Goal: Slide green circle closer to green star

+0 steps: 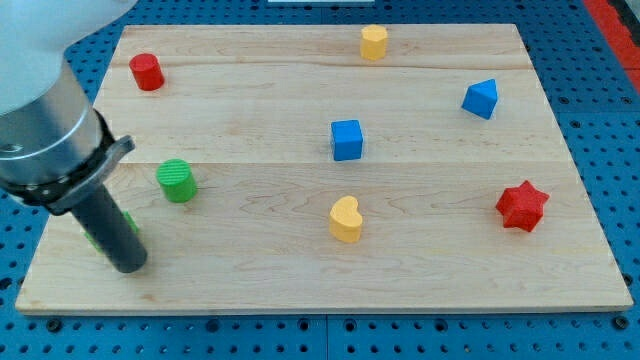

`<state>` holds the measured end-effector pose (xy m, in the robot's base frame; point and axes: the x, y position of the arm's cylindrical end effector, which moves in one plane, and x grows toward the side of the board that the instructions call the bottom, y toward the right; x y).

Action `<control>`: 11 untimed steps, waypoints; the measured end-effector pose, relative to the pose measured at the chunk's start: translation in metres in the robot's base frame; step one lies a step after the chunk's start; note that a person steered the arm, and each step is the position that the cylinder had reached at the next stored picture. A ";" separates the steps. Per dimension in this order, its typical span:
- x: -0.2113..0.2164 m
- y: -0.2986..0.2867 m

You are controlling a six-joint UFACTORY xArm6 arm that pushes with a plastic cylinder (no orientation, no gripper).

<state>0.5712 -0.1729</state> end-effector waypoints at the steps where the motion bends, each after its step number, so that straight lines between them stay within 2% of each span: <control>1: -0.017 0.057; 3: -0.111 0.090; 4: -0.116 0.046; 5: -0.095 0.010; 6: -0.089 0.008; 7: -0.104 0.015; 8: -0.109 -0.031; 9: -0.111 -0.036; 10: -0.082 -0.036; 11: -0.080 -0.030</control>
